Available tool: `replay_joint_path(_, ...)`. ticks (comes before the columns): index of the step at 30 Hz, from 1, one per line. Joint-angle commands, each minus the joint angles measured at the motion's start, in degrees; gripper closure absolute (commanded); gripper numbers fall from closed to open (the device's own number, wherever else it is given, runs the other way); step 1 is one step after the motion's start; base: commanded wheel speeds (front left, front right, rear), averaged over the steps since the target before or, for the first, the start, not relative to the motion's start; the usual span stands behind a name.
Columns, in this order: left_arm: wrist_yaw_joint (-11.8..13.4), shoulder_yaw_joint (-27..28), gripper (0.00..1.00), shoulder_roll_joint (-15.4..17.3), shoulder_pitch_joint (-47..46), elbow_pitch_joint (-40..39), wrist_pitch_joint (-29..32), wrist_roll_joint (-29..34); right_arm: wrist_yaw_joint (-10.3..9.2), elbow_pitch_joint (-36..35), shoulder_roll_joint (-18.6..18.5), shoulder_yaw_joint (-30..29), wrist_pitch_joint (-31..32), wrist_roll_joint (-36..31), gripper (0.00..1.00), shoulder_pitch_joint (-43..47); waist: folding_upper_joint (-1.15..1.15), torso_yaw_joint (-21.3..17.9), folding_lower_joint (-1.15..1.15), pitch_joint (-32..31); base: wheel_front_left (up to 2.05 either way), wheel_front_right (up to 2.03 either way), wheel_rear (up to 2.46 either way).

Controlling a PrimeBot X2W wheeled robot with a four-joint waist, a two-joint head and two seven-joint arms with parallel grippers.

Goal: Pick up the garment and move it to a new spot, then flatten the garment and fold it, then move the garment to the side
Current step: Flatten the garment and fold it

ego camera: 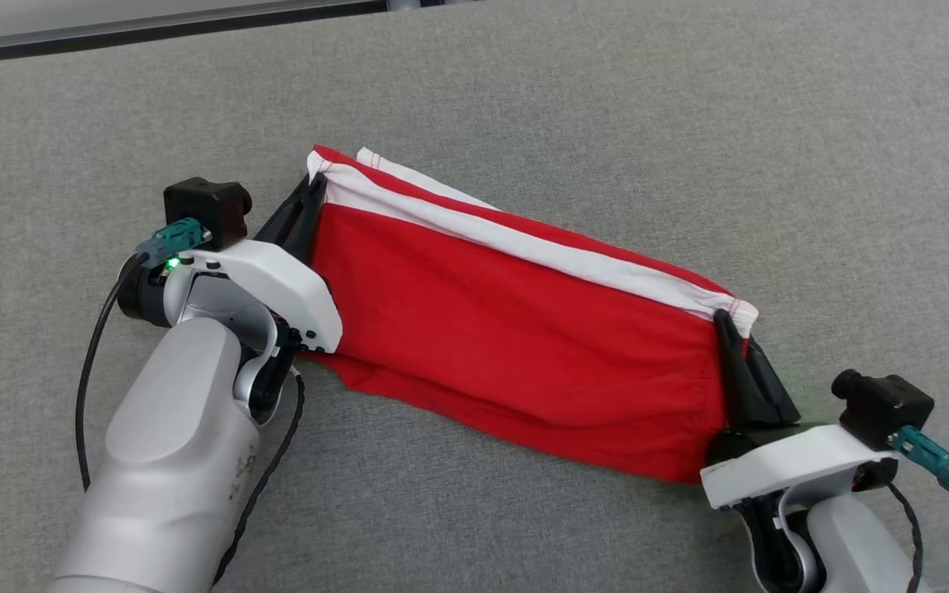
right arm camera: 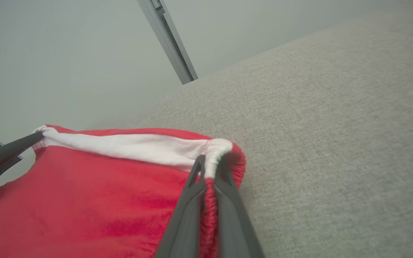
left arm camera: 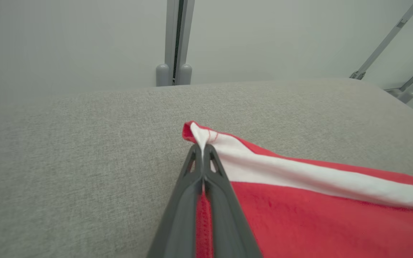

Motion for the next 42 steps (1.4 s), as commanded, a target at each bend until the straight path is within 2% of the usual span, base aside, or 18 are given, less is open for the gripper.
replay_joint_path(1, -0.27, -0.51, 1.00, 0.06, -1.53, 2.04, 0.10, -0.37, -0.02, 0.71, 0.18, 0.44, -0.39, 0.71, 1.00, -0.97, 0.00, -1.08, 0.00, 1.25, 0.00, 0.00, 0.00)
replay_joint_path(3, -0.32, -1.95, 1.00, -0.24, -4.02, 5.52, -0.07, -1.18, -0.01, 2.07, 0.32, 1.46, -0.50, 1.34, 1.00, -2.00, 0.00, -1.45, 0.00, 1.66, 0.00, 0.00, 0.00)
replay_joint_path(4, -0.31, -2.79, 1.00, -0.48, -4.73, 7.02, -0.04, -1.98, -0.01, 2.67, 0.35, 2.12, -0.49, 1.86, 0.93, -2.33, 0.00, -1.51, 0.00, 1.71, 0.00, 0.00, 0.00)
replay_joint_path(5, -0.26, -3.45, 0.91, -0.58, -5.41, 8.27, -0.43, -2.78, -0.02, 3.39, 0.27, 2.40, -0.47, 2.06, 0.58, -2.58, 0.00, -1.53, 0.00, 1.74, 0.00, 0.00, 0.00)
replay_joint_path(6, -0.21, -4.26, 0.33, -0.56, -6.00, 9.54, -0.72, -2.96, -0.01, 3.87, 0.12, 2.60, -0.61, 2.23, 0.15, -2.79, 0.00, -1.51, 0.00, 1.69, 0.00, 0.00, 0.00)
replay_joint_path(7, -0.22, -5.41, 0.00, -0.73, -6.69, 11.04, -2.07, -4.40, -0.01, 3.91, -0.48, 3.77, -0.96, 1.99, 0.00, -3.18, 0.00, -1.37, 0.00, 1.40, 0.00, 0.00, 0.00)
replay_joint_path(13, -0.17, -6.29, 0.00, 0.43, -4.17, 12.78, -8.67, -4.67, -0.02, 0.40, -4.10, 3.51, -2.00, -4.40, 0.00, -0.74, 0.00, -0.24, 0.00, -1.12, 0.00, 0.00, 0.00)
replay_joint_path(16, 1.86, -4.45, 0.00, 1.08, -1.70, 9.50, -9.85, -3.85, -0.01, -2.93, -4.97, 0.97, -2.08, -8.36, 0.00, 1.21, 0.00, 0.57, 0.00, -2.85, 0.00, 0.00, 0.00)
replay_joint_path(21, 6.67, 1.62, 0.00, 2.12, 7.10, -5.03, -9.92, -0.57, -0.02, -8.30, -5.22, -4.09, -2.08, -13.89, 0.00, 4.93, 0.00, 2.18, 0.00, -5.78, 0.00, 0.00, 0.00)
replay_joint_path(27, 10.51, 6.65, 0.00, 2.22, 18.21, -19.35, -9.94, 4.29, -0.02, -13.07, -4.61, -8.44, -0.28, -18.34, 0.00, 7.74, 0.00, 3.56, 0.00, -9.19, 0.00, 0.00, 0.00)
replay_joint_path(34, 12.88, 8.50, 0.00, 2.99, 29.10, -27.26, -9.95, 8.32, -0.02, -16.47, -4.01, -9.32, 3.41, -19.36, 0.00, 12.06, 0.00, 4.74, 0.00, -12.34, 0.00, 0.00, 0.00)
replay_joint_path(42, 13.23, 7.93, 0.00, 3.17, 35.92, -29.37, -9.95, 9.24, -0.02, -18.53, -2.53, -10.62, 5.48, -18.08, 0.00, 16.54, 0.00, 4.94, 0.00, -14.00, 0.00, 0.00, 0.00)
